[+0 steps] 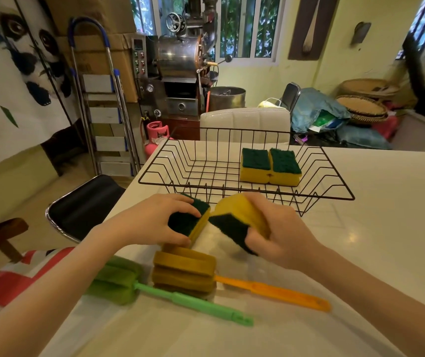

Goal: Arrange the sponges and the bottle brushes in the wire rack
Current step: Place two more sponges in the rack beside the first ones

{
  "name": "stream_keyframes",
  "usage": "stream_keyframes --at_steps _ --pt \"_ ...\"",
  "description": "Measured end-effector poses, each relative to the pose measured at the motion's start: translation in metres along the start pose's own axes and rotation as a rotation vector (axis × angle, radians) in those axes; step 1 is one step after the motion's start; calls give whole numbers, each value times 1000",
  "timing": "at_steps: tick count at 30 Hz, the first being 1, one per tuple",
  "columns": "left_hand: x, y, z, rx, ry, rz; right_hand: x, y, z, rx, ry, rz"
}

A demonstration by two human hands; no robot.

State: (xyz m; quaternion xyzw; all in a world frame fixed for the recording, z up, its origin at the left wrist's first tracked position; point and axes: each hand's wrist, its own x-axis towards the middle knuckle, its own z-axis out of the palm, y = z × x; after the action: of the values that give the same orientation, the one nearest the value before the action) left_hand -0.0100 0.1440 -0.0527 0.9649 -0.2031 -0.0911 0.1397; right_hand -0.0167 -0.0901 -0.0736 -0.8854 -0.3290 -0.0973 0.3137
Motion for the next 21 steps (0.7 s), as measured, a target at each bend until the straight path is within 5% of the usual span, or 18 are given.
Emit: stream_keyframes --at_steps 3,7,21 --pt "1 2 0 -14 -2 24 6 1 -3 426 -115 398" --pt "3 1 -1 -16 -4 31 15 17 -1 307 -148 604" --pt "1 5 -1 -31 -48 22 6 29 -4 74 -63 580"
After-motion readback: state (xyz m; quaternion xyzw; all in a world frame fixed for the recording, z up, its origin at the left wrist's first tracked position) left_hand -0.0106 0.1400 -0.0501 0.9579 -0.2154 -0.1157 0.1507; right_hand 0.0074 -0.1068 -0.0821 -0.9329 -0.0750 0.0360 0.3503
